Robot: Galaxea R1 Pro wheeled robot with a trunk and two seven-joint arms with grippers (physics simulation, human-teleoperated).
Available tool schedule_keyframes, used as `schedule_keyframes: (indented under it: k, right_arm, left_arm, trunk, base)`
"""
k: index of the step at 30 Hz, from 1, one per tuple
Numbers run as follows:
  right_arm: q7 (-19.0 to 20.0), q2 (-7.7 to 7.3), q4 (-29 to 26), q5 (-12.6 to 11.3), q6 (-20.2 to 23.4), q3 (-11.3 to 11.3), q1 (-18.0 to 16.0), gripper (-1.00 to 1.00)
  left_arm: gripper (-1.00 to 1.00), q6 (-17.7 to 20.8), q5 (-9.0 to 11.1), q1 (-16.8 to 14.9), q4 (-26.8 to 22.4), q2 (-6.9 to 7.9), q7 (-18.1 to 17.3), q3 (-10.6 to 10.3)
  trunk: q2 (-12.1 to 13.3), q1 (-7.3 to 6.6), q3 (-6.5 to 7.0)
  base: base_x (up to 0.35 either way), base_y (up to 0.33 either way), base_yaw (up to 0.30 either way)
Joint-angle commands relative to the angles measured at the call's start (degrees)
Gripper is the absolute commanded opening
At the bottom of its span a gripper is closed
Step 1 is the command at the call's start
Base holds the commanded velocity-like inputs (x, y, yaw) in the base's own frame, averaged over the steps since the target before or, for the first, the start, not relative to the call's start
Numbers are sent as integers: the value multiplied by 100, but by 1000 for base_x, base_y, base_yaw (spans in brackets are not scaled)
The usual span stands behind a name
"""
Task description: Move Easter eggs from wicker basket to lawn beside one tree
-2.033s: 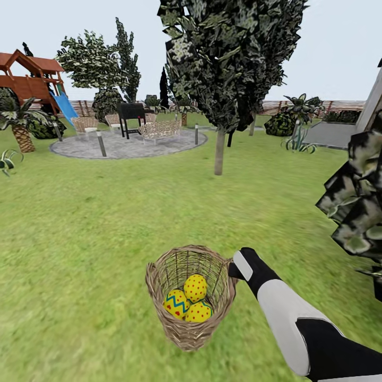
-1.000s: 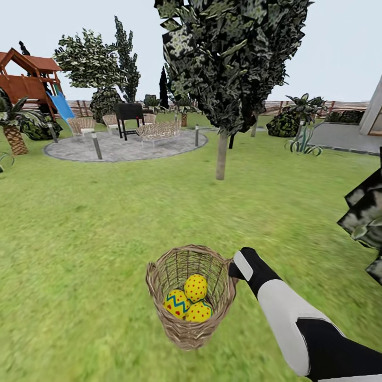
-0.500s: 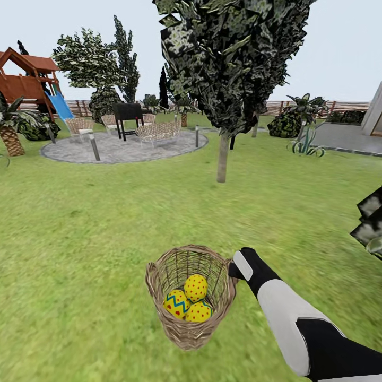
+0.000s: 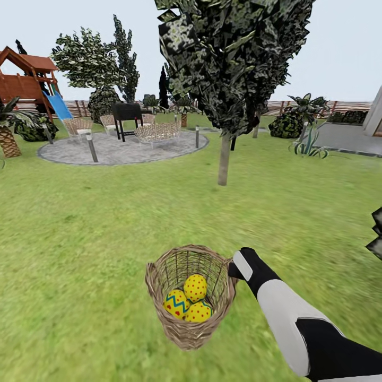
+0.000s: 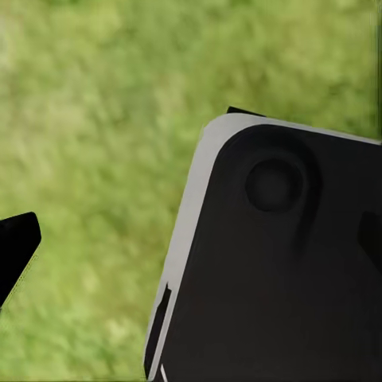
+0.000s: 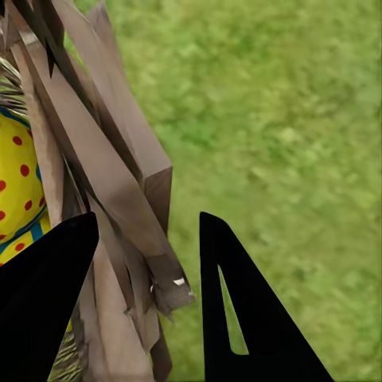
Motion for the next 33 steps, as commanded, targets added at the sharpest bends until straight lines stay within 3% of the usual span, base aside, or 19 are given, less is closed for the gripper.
schedule_keyframes:
  k: [1,20,33]
  right_arm:
    - [-50,5,-11,-101,-17,-34,-3,-100]
    - [-50,12,-3,-101,-17,-34,-3,-100]
    - [-50,11,-3,-101,-17,-34,-3,-100]
  left_arm:
    - [100,-9,50,1,-7,-1,-39,8]
    - [100,-28,50,2,-7,5,-38,8]
    - [100,-28,50,4,-7,5,-39,8]
  trunk:
    - [-2,4,-4]
    - [-2,4,-4]
    - [-2,4,-4]
  base:
    - [333,0,0]
    - [333,0,-82]
    - [333,0,-264]
